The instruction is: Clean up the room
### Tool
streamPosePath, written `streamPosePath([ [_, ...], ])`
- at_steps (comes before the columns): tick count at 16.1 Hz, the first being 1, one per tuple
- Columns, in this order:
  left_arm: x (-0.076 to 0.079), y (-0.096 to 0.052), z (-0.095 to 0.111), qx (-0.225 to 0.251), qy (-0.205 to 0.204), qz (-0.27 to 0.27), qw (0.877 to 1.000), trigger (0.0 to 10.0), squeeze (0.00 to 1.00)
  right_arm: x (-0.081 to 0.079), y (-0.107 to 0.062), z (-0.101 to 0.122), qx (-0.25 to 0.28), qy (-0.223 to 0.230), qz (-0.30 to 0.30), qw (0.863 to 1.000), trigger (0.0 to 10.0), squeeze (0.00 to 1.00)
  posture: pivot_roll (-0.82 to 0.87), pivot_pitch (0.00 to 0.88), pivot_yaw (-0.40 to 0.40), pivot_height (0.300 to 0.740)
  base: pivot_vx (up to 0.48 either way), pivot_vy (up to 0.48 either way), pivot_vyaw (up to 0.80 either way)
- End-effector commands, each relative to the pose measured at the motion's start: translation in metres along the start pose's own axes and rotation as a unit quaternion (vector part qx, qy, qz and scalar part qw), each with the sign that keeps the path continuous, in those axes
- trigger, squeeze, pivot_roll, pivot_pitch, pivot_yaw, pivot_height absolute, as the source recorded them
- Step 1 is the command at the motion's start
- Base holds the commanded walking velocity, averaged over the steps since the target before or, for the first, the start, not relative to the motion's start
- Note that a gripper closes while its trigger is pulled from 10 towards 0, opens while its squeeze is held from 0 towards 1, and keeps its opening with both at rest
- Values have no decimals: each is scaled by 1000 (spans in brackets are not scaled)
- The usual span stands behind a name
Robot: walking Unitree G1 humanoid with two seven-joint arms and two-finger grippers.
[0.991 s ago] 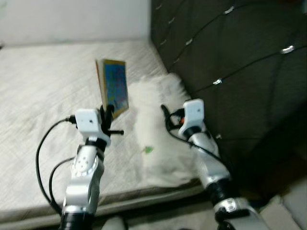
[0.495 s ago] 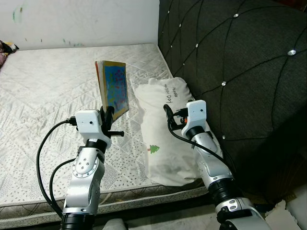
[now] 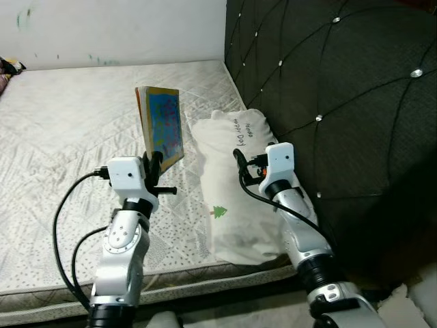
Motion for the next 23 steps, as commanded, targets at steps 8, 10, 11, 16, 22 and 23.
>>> streamPosePath([
  [8, -20, 0, 7, 16, 19, 36, 999, 10000, 0, -3, 3, 3, 2, -15, 8, 1000, 10000, 0, 91, 0, 4, 740, 0, 0, 568],
  [10, -20, 0, 7, 15, 18, 36, 999, 10000, 0, -4, 4, 3, 2, -13, 8, 1000, 10000, 0, 93, 0, 2, 740, 0, 0, 800],
  [11, -20, 0, 7, 15, 17, 35, 999, 10000, 0, -3, 4, 3, 2, -13, 8, 1000, 10000, 0, 94, 0, 2, 740, 0, 0, 800],
  [16, -22, 0, 3, 4, 9, 30, 999, 10000, 0, -3, 3, 1, 0, -8, 6, 1000, 10000, 0, 93, 0, 3, 740, 0, 0, 735],
  [22, -16, 1, 1, -2, -13, 26, 1000, 10000, 0, -1, 3, 1, -2, 5, 0, 1000, 10000, 0, 88, 0, 5, 740, 0, 0, 0],
  [23, -17, 1, 0, -2, -13, 25, 1000, 10000, 0, 0, 3, 0, -5, 6, -2, 1000, 10000, 0, 88, 0, 5, 740, 0, 0, 0],
])
Point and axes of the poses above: a point about 5 cm out from each wrist's last joint towards the gripper, its own y axis pointing out of the wrist towards the gripper, its own z axis along the axis of the wrist's last joint, x = y × z, the point moved 6 cm from there along y, pointing out of the wrist towards the gripper, and after that the axes turned 1 degree about y, right-handed, at the moved point
